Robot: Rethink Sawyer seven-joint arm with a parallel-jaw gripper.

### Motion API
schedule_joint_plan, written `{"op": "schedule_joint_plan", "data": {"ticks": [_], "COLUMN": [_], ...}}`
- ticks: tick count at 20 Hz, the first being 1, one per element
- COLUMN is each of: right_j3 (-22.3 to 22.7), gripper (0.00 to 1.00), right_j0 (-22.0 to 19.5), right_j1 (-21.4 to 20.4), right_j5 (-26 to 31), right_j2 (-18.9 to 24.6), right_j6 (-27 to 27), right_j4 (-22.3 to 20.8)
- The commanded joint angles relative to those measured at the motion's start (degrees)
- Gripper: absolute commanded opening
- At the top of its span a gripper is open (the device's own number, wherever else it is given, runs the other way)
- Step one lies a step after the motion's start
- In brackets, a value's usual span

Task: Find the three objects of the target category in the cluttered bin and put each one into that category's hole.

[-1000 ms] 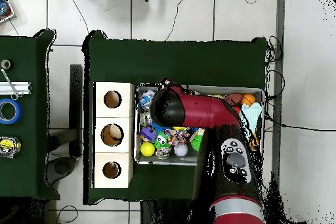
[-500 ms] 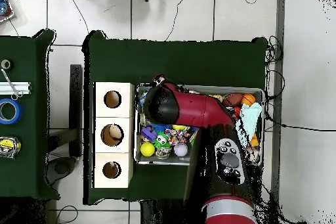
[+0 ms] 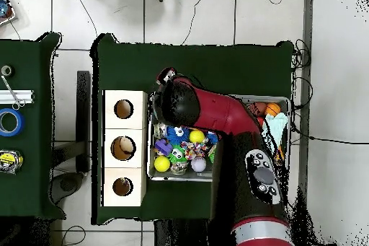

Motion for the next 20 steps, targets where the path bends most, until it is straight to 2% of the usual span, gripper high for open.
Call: {"op": "schedule_joint_plan", "data": {"ticks": [1,5,9,13,20], "right_j3": [6.28,10.19,11.78,11.74,8.05], "gripper": [1.0,1.0,1.0,1.0,1.0], "right_j0": [-5.33,-6.81,-8.6,-10.32,-8.52], "right_j1": [4.13,3.37,5.39,8.4,8.98], "right_j5": [-1.68,-3.4,-3.4,-1.94,2.95], "right_j2": [13.11,16.51,20.44,24.06,23.81], "right_j6": [-0.8,-3.75,-7.52,-10.22,-10.65], "right_j4": [-0.23,-4.66,-8.3,-12.03,-17.3]}}
